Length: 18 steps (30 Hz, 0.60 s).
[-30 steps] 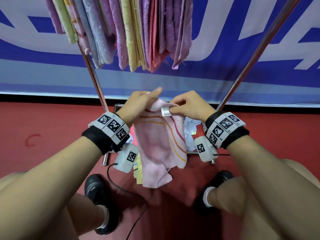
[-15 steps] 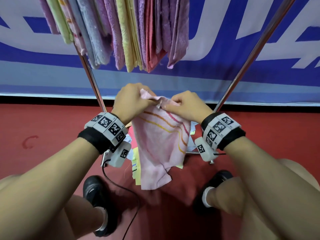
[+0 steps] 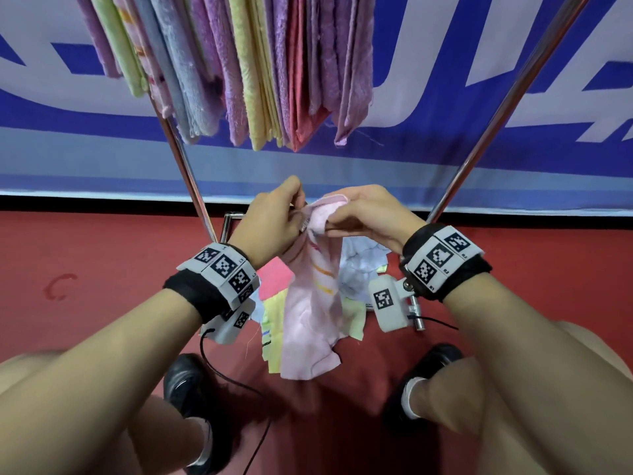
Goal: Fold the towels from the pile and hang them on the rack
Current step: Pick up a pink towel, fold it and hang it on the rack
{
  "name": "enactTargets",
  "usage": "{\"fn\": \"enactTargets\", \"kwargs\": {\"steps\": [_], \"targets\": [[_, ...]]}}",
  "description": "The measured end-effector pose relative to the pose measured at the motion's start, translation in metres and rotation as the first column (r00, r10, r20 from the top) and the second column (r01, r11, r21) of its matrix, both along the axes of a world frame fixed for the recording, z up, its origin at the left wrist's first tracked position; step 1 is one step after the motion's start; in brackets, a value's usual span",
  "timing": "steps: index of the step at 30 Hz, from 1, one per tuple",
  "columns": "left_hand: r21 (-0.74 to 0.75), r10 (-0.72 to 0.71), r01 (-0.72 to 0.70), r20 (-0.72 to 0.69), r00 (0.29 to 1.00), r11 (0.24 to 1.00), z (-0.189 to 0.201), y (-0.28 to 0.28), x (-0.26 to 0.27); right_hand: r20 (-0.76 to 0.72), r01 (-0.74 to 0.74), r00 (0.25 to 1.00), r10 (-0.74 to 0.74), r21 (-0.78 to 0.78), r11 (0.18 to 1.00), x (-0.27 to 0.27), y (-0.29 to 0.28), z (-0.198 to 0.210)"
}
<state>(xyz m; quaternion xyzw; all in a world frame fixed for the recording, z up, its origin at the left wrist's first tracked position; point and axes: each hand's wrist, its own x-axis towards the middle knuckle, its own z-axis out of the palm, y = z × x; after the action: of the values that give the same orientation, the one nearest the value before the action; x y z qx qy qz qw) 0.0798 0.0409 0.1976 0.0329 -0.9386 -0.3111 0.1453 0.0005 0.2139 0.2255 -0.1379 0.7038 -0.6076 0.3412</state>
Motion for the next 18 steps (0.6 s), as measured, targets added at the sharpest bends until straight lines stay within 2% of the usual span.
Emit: {"fn": "enactTargets", "kwargs": {"steps": [3,7,9,11,15,16,18], "targets": [[-0.034,-0.013,0.013,0.013,1.0,0.999,0.001,-0.002,-0.002,-0.125,-0.007,0.992,0.01,0.023,1.0,0.0,0.0,-0.003],[0.084,0.005,-0.013,0.095,0.995,0.996,0.002,0.006,0.0,-0.259,0.126,0.961,-0.101,0.081,0.989,0.0,-0.004,-0.009],[0.116,0.019,-0.033,0.115,0.993,0.993,-0.001,0.012,0.002,-0.459,0.197,0.884,-0.087,0.199,0.96,-0.002,-0.006,-0.012],[0.066,0.052,-0.059,0.111,0.992,0.996,-0.004,0.017,0.003,-0.619,0.267,0.784,-0.036,0.285,0.921,-0.001,-0.007,-0.014],[0.062,0.085,-0.093,0.122,0.989,0.994,-0.006,0.015,-0.002,-0.61,0.165,0.789,0.07,0.32,0.933,0.002,-0.001,-0.008],[0.089,0.082,-0.094,0.134,0.988,0.992,-0.005,0.013,-0.004,-0.638,0.156,0.763,0.107,0.343,0.926,0.001,0.001,-0.007],[0.147,0.082,-0.104,0.147,0.986,0.984,-0.005,0.007,-0.007,-0.735,0.219,0.657,0.168,0.399,0.89,-0.005,0.003,-0.009]]}}
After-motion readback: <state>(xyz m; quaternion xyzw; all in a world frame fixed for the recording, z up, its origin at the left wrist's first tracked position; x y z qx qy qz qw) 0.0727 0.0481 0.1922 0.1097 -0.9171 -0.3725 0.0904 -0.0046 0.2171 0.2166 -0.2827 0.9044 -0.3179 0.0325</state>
